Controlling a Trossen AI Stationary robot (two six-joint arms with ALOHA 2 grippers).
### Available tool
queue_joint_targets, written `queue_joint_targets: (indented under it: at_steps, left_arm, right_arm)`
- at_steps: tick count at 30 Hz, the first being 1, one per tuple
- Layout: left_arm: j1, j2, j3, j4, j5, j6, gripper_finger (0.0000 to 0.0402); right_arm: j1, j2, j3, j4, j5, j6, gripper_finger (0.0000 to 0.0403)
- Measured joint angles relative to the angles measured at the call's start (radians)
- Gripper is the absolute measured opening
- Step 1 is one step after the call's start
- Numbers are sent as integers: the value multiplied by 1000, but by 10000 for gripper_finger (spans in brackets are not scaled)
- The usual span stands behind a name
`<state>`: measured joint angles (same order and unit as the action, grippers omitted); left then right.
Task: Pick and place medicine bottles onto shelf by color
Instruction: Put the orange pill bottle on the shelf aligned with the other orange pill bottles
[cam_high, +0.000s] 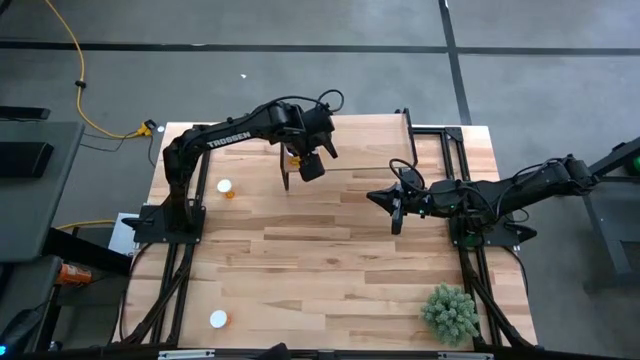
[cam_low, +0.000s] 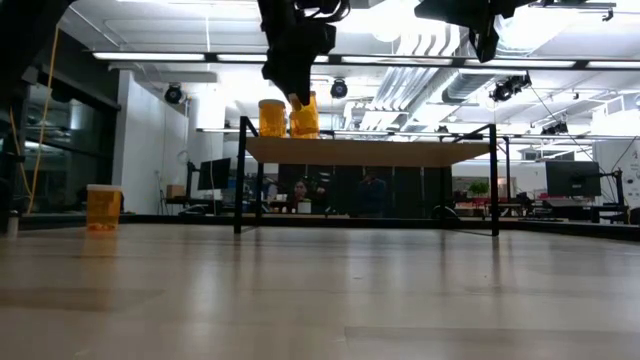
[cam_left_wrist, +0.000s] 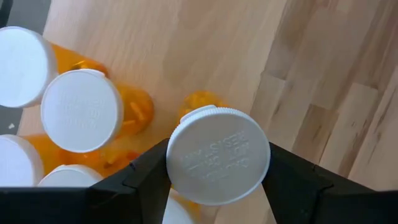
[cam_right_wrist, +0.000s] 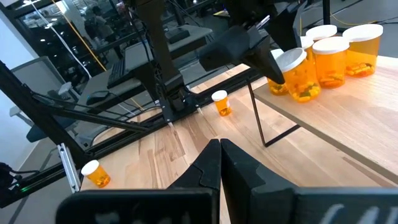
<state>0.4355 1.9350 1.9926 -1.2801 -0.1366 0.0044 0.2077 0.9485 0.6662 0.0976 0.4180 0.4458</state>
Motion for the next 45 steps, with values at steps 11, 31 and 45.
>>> queue_joint_targets:
  at_steps: [11,31,45]
  left_arm:
    - [1,0,0,0,-7,0,227]
    - [3,-1,0,9,-32,12,227]
    - [3,-1,0,40,-33,33,228]
  right_arm:
    - [0,0,0,0,0,0,0]
    - [0,0,0,0,0,0,0]
    - [0,0,0,0,0,4,0]
